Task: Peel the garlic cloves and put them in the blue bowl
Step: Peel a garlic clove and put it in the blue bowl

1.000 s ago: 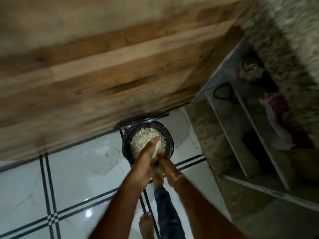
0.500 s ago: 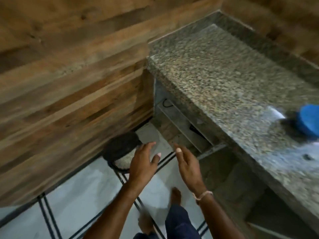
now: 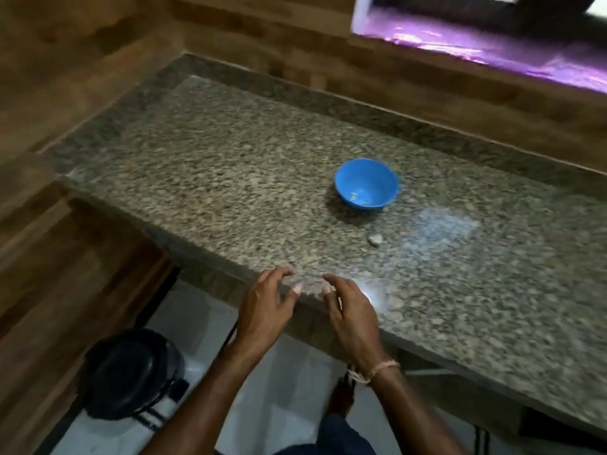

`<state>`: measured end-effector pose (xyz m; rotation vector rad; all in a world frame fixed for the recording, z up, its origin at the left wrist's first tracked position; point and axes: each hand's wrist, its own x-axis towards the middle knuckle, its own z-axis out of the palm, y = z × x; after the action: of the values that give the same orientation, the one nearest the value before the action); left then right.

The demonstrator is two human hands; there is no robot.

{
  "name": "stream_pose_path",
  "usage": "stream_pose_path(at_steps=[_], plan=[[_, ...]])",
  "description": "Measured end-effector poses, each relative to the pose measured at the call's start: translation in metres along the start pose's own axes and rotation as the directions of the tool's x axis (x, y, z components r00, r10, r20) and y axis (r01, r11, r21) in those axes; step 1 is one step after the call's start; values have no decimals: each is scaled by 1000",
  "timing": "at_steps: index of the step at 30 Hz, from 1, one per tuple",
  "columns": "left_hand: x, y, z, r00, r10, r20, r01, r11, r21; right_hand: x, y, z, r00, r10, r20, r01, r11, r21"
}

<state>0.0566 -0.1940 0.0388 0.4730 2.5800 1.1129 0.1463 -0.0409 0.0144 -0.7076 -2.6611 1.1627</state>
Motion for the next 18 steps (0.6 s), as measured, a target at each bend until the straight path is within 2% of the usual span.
stream_pose_path(at_steps=[3,7,12,18], plan=[[23,31,42,998,-6,57,6,1000,0,23,35,-37,998,41,-38,-41,999,-12],[58,58,81,997,-14,82,12,999,30,55,72,-71,996,78,-40,-82,990,-118],[105,73,115,992,74,99,-86,989,121,98,108,-87,984,171,-40,-176,944,-278],[137,66,146,970,190,152,-220,950,219,135,116,-84,957,288,19,-254,872,-419]])
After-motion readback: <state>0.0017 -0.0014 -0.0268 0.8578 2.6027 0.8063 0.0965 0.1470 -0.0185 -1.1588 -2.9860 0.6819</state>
